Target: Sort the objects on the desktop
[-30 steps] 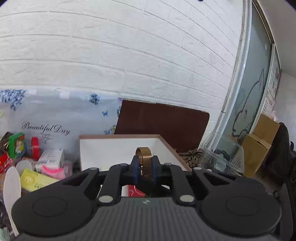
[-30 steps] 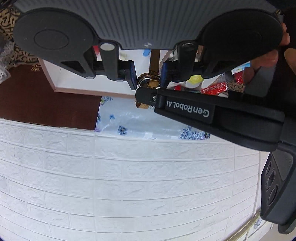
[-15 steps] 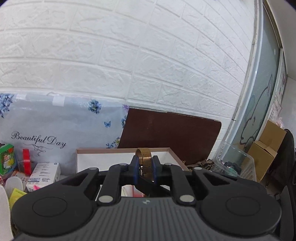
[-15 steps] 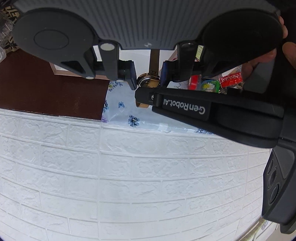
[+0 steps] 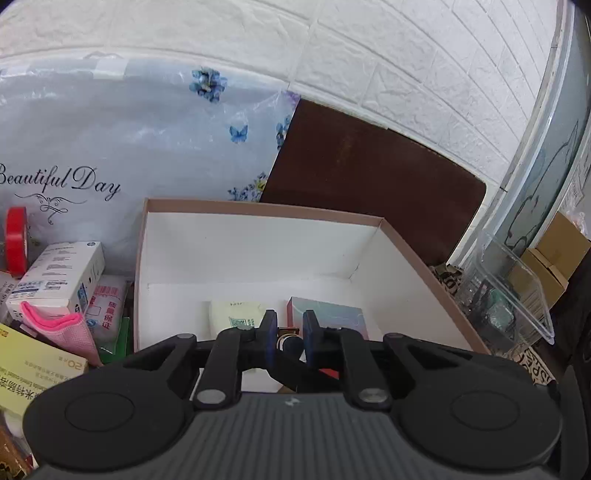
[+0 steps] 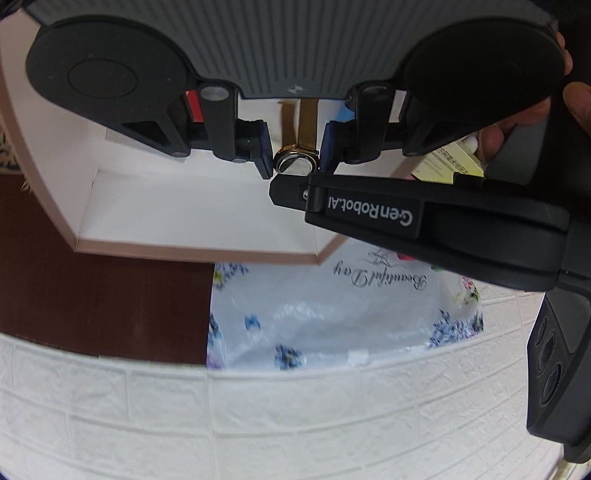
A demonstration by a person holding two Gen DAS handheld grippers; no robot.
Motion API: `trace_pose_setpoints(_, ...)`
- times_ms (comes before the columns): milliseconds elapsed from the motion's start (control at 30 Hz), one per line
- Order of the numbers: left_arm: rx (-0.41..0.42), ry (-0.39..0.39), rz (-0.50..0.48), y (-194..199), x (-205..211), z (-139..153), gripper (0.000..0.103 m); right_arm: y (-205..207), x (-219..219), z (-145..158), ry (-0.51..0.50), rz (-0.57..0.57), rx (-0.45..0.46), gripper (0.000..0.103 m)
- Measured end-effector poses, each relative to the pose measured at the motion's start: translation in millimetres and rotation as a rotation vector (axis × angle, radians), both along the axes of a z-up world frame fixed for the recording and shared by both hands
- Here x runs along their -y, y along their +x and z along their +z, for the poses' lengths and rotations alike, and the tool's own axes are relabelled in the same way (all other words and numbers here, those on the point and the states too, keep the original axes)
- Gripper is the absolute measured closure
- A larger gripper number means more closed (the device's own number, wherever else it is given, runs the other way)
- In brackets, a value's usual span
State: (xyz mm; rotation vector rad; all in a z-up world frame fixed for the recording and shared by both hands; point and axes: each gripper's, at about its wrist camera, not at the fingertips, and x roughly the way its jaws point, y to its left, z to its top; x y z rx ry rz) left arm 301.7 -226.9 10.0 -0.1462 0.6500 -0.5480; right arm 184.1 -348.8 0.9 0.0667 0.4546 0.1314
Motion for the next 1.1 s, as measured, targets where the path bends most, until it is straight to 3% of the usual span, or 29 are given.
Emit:
trace_pose_setpoints(100,-0.010,-0.003,-0.006,5.3,1.4,-5.1,0.088,10.6,3.7,-6.6,0.012,-0.002,-0.024,0.077)
trace_pose_setpoints(167,-0.018,-0.009,-0.010,8.0,2.1,-7.6,0.074,14.9,4.7,-10.5,0.013,-0.004,-0.036,0.077)
trace_pose_setpoints(233,-0.018,-0.018,-0.005,9.1,0.5,-8.8,0.036,16.4,5.1,-12.5,0.013,-0.006,-0.031,0.075)
trace_pose_setpoints(267,-0.019,-0.023,-0.002,9.3,-0.7,-9.3,0.028,16.8,4.9,-13.0,0.005,-0.012,-0.026,0.074)
trace_pose_setpoints(300,-0.013,-0.031,0.004,8.6,-2.1,-9.5,0.021,16.8,4.7,-13.2,-0.003,-0.006,-0.021,0.069)
trace_pose_setpoints(333,-0.004,-0.036,0.012,7.9,-3.1,-9.2,0.019,16.8,4.5,-13.3,-0.007,-0.002,-0.019,0.056)
trace_pose_setpoints(433,0.002,-0.031,0.026,6.7,-4.6,-8.2,0.010,14.9,4.5,-12.8,-0.022,-0.020,-0.002,0.037)
trace_pose_setpoints(467,-0.002,-0.025,0.031,6.4,-5.0,-8.1,0.008,14.0,5.1,-12.6,-0.024,-0.027,0.003,0.034)
trace_pose_setpoints(533,-0.004,-0.019,0.039,6.3,-5.9,-8.4,0.007,11.3,7.0,-12.8,-0.030,-0.055,0.011,0.016)
trace_pose_setpoints(600,-0.002,-0.014,0.044,5.0,-6.4,-8.6,0.007,9.7,8.6,-13.1,-0.044,-0.086,0.012,0.010)
trace_pose_setpoints(800,-0.020,0.038,0.055,1.5,-2.6,-11.1,0.002,5.9,12.3,-11.9,-0.028,-0.093,0.001,0.004)
trace_pose_setpoints(1100,-0.025,0.053,0.067,-14.8,-3.5,-8.4,0.001,-9.9,10.7,-8.6,-0.060,-0.128,-0.009,0.002)
